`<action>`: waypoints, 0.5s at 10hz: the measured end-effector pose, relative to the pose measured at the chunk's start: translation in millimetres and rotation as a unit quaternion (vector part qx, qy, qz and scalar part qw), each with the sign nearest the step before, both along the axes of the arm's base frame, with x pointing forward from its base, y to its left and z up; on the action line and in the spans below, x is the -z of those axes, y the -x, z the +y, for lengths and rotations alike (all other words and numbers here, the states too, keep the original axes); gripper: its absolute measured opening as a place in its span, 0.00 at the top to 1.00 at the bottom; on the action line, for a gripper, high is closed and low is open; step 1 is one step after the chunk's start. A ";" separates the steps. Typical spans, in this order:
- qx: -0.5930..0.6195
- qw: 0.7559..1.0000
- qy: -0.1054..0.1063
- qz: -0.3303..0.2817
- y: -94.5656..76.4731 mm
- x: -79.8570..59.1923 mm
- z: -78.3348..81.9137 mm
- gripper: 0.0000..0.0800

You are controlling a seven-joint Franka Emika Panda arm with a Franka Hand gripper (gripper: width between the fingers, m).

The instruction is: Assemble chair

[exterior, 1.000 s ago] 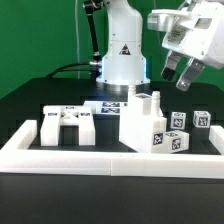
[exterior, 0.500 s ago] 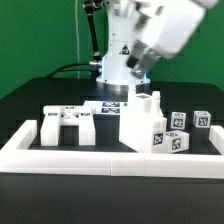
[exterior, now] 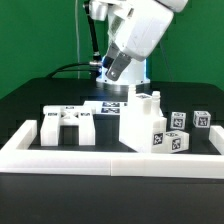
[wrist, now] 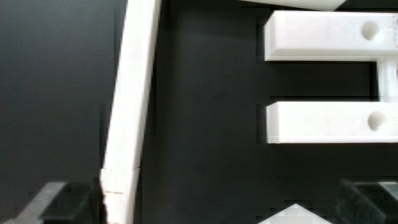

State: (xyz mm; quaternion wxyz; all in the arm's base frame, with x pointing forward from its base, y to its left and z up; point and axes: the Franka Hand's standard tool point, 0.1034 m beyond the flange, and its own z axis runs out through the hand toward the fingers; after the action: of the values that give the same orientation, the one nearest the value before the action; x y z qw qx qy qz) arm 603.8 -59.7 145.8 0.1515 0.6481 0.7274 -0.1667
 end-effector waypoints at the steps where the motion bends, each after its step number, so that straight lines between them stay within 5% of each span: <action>1: 0.024 1.000 0.007 0.005 6.2 1.1 -15.3 0.19; 4: 0.066 0.997 0.020 0.023 27.6 18.1 -56.7 0.19; 5: 0.063 0.997 0.021 0.025 25.3 14.4 -64.3 0.19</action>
Offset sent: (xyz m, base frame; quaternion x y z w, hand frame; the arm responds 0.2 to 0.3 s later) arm -0.0393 -0.0501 -0.0283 0.0628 -0.0069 0.0563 0.9964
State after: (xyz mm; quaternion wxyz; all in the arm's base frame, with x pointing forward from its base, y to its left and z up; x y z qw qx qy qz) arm 578.5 -124.0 131.4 0.1360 0.6848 0.6852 -0.2074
